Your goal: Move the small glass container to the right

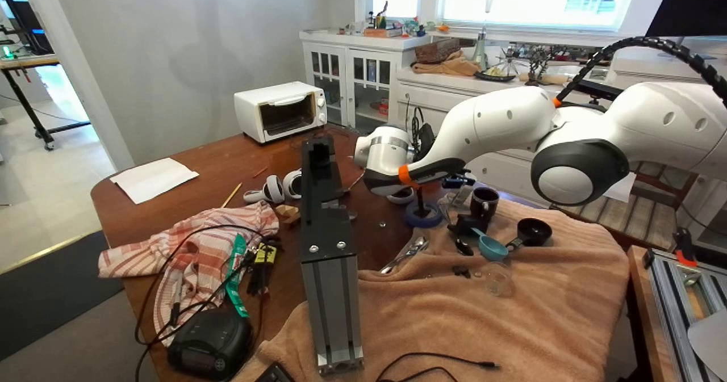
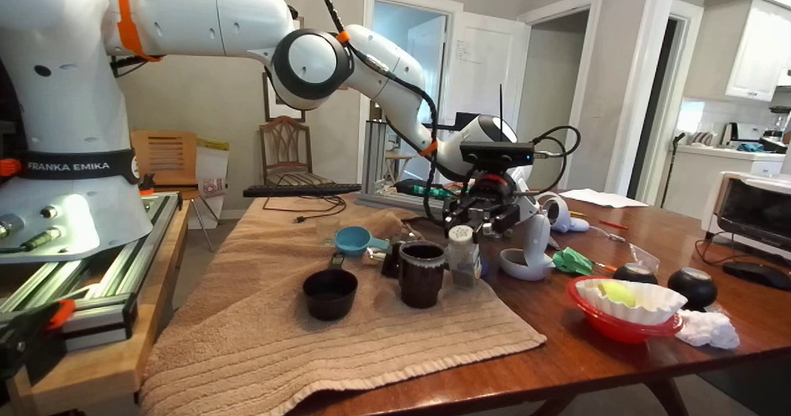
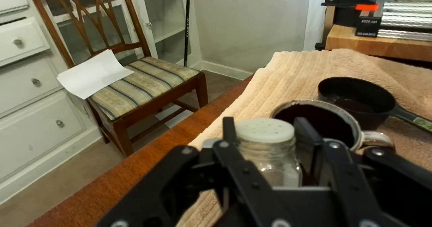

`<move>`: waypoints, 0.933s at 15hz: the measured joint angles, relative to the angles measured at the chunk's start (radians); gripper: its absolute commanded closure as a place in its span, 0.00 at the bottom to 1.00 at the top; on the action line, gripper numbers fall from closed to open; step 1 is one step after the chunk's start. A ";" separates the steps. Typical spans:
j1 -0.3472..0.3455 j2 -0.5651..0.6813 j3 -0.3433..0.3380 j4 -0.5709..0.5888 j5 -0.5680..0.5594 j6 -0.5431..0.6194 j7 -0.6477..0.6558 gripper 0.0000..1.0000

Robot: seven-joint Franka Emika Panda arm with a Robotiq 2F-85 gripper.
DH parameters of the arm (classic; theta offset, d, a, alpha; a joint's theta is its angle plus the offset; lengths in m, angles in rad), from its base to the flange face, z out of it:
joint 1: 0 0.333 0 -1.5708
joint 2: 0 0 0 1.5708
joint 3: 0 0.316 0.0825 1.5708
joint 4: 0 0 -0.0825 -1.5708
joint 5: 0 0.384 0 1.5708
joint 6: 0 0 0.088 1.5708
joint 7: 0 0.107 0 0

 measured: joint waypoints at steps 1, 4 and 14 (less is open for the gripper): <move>0.004 0.000 -0.008 0.000 0.000 0.000 0.012 0.79; 0.015 0.000 -0.020 -0.003 -0.001 0.000 0.035 0.79; 0.023 0.002 -0.035 -0.064 -0.035 0.000 0.048 0.79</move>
